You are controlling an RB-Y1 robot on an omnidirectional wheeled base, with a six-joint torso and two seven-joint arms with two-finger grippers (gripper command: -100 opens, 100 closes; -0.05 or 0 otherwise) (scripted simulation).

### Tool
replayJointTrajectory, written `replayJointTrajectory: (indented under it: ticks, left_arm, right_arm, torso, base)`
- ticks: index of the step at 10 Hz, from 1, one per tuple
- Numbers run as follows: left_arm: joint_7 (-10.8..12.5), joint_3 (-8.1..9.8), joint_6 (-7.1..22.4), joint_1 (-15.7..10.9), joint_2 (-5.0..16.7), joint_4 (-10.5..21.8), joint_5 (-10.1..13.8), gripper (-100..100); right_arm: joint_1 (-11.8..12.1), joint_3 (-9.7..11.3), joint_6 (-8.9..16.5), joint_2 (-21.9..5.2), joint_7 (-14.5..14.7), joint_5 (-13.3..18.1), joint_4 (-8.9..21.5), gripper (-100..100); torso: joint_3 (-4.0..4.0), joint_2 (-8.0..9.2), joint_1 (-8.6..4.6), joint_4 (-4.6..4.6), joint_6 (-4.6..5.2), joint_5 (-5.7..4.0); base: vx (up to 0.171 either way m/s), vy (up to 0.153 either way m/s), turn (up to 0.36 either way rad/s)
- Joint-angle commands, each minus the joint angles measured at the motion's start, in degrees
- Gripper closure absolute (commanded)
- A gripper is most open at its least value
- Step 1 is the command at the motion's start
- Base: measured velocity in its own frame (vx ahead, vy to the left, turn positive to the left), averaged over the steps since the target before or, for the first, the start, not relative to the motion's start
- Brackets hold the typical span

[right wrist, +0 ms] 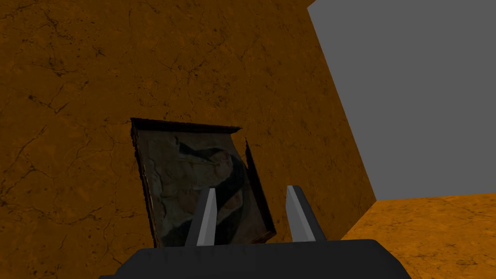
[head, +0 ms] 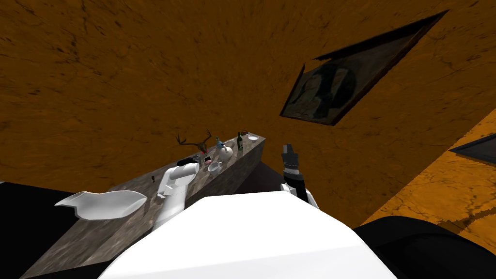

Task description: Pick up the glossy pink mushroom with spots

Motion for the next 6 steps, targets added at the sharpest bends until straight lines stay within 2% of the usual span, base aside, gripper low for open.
replayJointTrajectory:
  ticks: [1, 6]
  left_arm:
    - [0.48, 0.87, 2.86, -0.97, 0.09, 0.86, 0.01, -100]
    - [1.28, 2.24, 9.96, -2.32, 0.22, 2.2, 0.12, -100]
  right_arm:
    - [0.0, 0.0, 0.0, 0.0, 0.0, 0.0, 0.0, 0]
    - [0.0, 0.0, 0.0, 0.0, 0.0, 0.0, 0.0, 0]
  torso:
    - [0.0, 0.0, 0.0, 0.0, 0.0, 0.0]
    - [-0.01, -0.02, -0.03, 0.0, 0.01, -0.01]
  base:
    - [0.006, 0.01, -0.118]
    - [0.009, 0.008, -0.082]
